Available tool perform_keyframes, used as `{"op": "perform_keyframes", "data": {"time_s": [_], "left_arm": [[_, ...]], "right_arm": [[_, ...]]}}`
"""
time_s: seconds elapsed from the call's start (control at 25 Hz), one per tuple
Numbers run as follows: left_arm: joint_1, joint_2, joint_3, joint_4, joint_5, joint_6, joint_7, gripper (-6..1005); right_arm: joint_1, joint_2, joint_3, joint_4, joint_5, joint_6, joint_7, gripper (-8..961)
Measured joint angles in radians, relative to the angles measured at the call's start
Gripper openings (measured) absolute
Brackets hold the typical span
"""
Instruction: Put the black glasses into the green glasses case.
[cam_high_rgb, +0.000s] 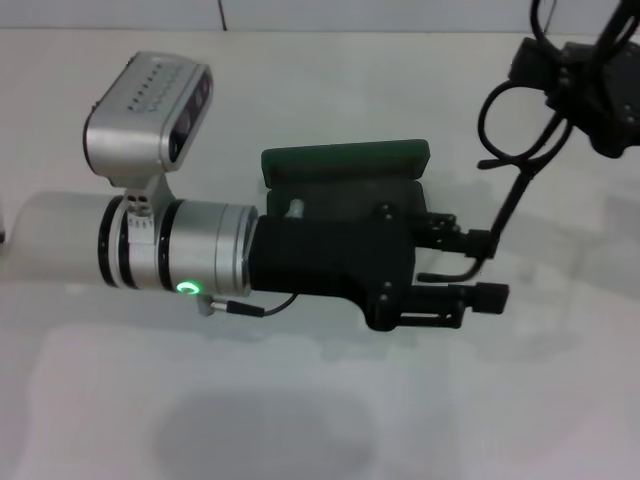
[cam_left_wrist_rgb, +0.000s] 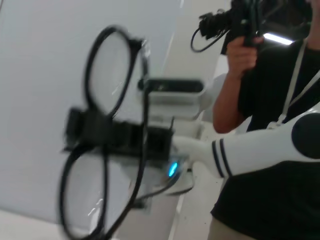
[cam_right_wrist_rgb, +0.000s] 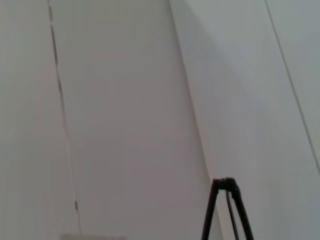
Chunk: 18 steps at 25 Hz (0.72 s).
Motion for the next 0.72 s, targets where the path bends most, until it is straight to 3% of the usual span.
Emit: {"op": "perform_keyframes", "data": {"time_s": [0.16,0.56,0.72], "left_arm": [[-0.006,0.005,0.053,0.021,-0.057,0.015,0.0,560],[0.0,0.008,0.044,0.029,-0.082,0.025,0.0,560],[-0.002,0.009,0.044,0.033,-0.086,0.025,0.0,560]], "right_arm": [[0.025,-0.001,-0.03,0.038,-0.009,0.066,-0.008,51],[0.032,-0.01,-0.216,0.028,-0.013,0.155,-0.019,50],[0.034,-0.012,-0.234,0.017,-0.052,0.155,-0.021,50]]}}
